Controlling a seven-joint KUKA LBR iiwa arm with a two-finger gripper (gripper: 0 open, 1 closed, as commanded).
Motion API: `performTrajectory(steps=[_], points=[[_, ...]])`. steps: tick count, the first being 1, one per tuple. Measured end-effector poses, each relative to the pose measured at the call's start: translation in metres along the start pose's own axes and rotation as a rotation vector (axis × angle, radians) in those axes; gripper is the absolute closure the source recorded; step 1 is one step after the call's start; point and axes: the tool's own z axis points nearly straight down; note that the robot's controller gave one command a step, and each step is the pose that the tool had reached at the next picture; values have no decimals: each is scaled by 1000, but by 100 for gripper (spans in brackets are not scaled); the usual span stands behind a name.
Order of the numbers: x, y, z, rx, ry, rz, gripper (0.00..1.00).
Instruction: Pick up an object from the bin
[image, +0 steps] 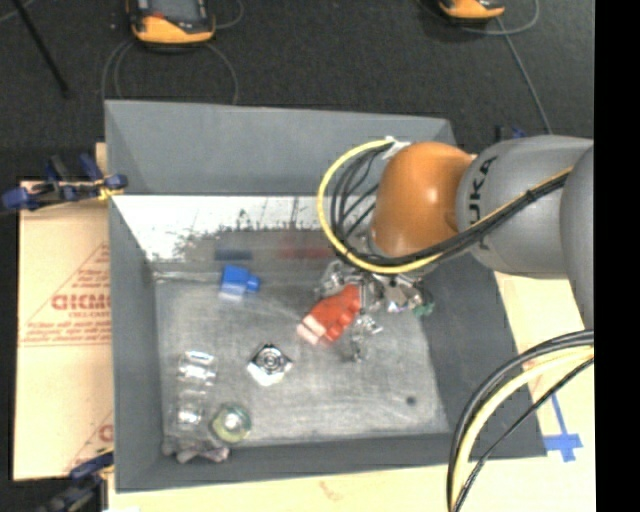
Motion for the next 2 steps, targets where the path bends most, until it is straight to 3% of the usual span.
performTrajectory(steps=[1,2], points=[[-1,0,0,-1,-1,2,100],[-4,15,-125,3,-9,-8,100]])
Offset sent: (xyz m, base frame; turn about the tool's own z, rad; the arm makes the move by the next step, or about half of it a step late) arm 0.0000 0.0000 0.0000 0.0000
